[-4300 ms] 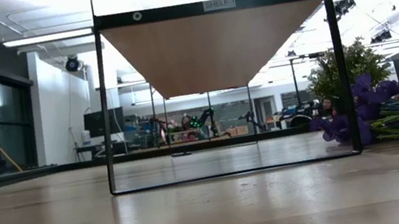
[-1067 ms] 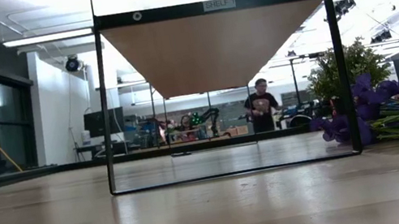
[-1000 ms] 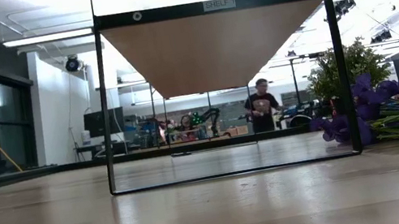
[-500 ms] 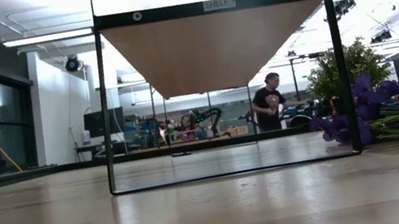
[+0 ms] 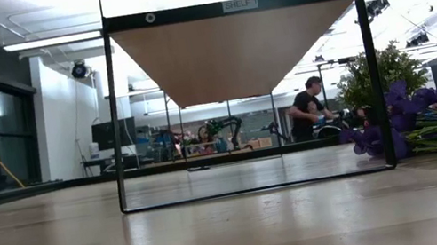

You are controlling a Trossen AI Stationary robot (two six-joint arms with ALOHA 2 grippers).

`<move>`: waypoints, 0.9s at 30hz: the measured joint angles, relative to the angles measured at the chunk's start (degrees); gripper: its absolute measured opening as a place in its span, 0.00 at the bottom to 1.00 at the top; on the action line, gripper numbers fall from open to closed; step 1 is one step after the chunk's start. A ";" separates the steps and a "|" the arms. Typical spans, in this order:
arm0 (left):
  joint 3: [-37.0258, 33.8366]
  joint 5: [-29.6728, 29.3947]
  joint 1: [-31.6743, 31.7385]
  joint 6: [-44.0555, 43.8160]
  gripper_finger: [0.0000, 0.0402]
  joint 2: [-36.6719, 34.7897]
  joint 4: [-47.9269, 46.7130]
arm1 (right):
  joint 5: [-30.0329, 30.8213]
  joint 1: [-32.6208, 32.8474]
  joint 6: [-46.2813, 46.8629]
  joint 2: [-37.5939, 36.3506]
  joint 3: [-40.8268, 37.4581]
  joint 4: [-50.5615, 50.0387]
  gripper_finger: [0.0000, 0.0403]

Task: Pick and place flowers into a vace then onto a shelf
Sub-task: Put the blue flowers into the right transparent vase

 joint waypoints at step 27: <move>0.01 -0.03 -0.02 -0.17 0.58 0.00 -0.02 | 12.43 9.71 0.26 0.00 0.00 0.90 0.54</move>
